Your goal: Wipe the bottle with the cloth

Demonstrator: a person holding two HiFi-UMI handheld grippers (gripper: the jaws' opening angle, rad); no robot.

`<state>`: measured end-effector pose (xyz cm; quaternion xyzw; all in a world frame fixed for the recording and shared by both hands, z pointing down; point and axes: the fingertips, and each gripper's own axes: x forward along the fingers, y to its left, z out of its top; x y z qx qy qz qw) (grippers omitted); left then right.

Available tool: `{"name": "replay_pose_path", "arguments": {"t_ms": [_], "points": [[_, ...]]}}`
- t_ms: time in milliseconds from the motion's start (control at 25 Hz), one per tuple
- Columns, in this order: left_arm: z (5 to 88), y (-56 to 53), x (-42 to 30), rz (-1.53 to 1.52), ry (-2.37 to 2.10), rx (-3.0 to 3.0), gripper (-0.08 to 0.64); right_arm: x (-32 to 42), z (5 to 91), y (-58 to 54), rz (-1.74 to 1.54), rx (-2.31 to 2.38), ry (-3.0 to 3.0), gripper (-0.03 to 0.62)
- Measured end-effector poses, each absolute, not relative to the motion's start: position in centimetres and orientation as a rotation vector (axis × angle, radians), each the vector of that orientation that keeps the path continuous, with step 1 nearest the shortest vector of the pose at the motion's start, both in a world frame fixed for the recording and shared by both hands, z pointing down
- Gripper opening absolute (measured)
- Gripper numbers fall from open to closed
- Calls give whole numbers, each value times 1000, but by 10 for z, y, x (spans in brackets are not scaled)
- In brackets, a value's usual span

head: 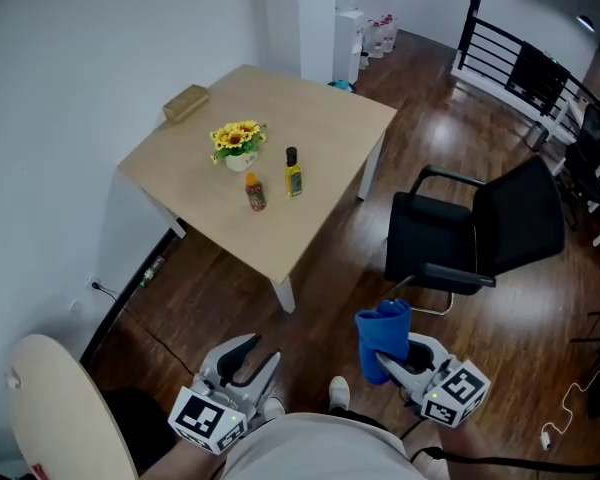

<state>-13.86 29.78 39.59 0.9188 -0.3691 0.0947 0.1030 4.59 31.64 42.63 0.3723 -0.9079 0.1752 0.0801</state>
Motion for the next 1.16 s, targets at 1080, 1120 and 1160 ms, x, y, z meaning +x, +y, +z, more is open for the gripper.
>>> {"name": "replay_pose_path", "arguments": {"t_ms": [1080, 1120, 1160], "points": [[410, 374, -294, 197, -1123, 2718, 163, -111, 409, 395, 393, 1059, -2687, 144], [409, 375, -298, 198, -1128, 2714, 163, -114, 408, 396, 390, 1055, -2686, 144], [408, 377, -301, 199, -1134, 2708, 163, -117, 407, 397, 387, 1050, -2685, 144]]}}
